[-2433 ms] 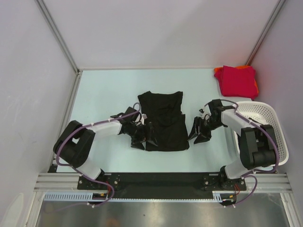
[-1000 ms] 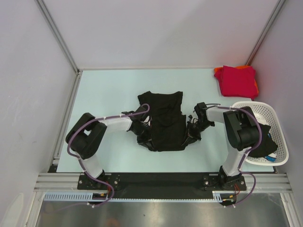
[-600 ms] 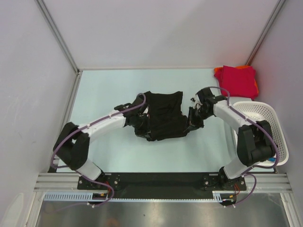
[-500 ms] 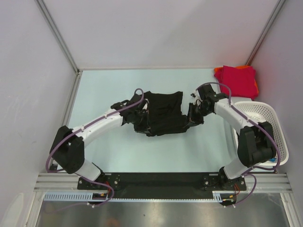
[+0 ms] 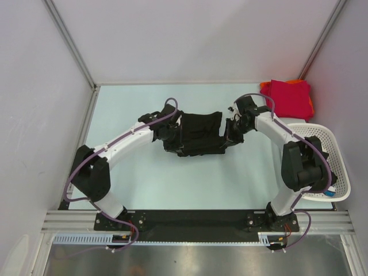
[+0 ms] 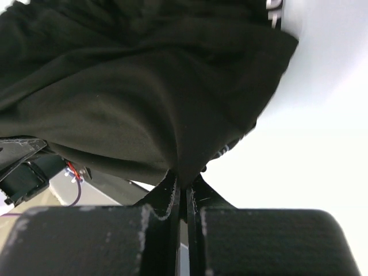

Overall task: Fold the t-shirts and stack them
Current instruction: Fold the long partially folded tshirt into a neat square

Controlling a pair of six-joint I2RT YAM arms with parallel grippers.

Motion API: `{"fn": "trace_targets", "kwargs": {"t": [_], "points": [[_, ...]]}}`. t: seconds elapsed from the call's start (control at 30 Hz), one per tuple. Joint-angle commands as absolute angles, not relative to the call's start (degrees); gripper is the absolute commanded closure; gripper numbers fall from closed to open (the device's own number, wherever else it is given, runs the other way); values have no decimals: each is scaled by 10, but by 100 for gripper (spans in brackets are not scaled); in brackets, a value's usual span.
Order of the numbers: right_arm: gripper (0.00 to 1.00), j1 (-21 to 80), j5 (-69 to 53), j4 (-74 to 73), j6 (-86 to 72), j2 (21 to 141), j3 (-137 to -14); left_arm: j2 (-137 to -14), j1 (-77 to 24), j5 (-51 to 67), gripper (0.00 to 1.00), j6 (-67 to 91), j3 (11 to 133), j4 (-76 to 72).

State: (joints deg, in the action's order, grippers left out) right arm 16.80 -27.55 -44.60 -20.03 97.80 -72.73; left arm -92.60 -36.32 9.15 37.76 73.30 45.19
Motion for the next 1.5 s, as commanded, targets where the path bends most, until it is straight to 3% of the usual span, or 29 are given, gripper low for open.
{"fn": "trace_targets", "kwargs": {"t": [0.0, 0.97, 1.3, 1.33, 1.37, 1.4, 1.43, 1.47], "points": [[100, 160, -251, -435, -178, 997, -772, -947, -342, 86, 100, 346, 775, 485], [100, 138, -290, -437, -192, 1208, -1044, -1136, -242, 166, 100, 323, 988, 461], [92, 137, -304, -448, -212, 1309, -1159, -1223, -199, 207, 100, 314, 1067, 471], [91, 136, -310, -448, -212, 1315, -1169, -1235, -196, 214, 93, 313, 1073, 473], [82, 136, -309, -450, -214, 1325, -1173, -1240, -195, 215, 78, 313, 1079, 474], [79, 135, -311, -450, -214, 1330, -1179, -1244, -192, 217, 58, 311, 1083, 474], [77, 136, -310, -453, -213, 1334, -1183, -1253, -192, 220, 32, 309, 1087, 475], [73, 136, -306, -454, -214, 1337, -1192, -1257, -192, 221, 21, 306, 1098, 477]]}}
